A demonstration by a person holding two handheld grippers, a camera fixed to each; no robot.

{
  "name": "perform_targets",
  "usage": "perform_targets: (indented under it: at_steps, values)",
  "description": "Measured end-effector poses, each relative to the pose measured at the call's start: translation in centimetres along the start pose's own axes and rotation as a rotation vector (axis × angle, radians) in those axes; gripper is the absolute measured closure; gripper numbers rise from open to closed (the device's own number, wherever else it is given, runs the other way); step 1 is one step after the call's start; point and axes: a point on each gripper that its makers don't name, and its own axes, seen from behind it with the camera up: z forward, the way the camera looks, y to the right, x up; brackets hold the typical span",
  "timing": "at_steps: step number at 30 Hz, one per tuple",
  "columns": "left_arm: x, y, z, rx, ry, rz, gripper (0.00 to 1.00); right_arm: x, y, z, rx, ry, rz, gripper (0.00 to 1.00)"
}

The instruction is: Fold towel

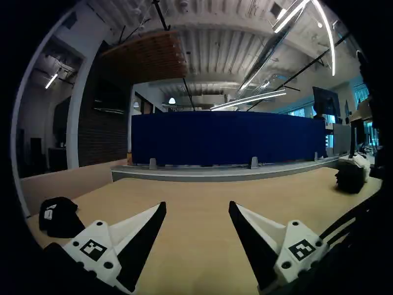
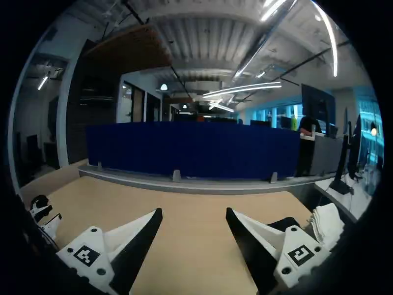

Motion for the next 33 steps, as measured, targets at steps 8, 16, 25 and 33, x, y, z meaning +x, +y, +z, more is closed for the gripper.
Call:
perform_targets:
  at_steps: [8, 16, 25, 33]
  values:
    - [0.1, 0.0, 0.0, 0.000, 0.000, 0.002, 0.05, 2.3, 2.9, -1.1, -0.038, 0.063, 0.029, 0.00]
    - [0.1, 0.1, -0.1, 0.000, -0.001, 0.002, 0.05, 3.0, 5.7, -1.7, -0.067, 0.117, -0.002, 0.00]
    - [0.0, 0.0, 0.0, 0.000, 0.000, 0.002, 0.05, 0.1, 7.2, -2.0, -0.056, 0.134, 0.043, 0.00]
    - [0.0, 0.0, 0.0, 0.000, 0.000, 0.002, 0.05, -4.3, 8.5, -2.3, -0.052, 0.136, 0.054, 0.00]
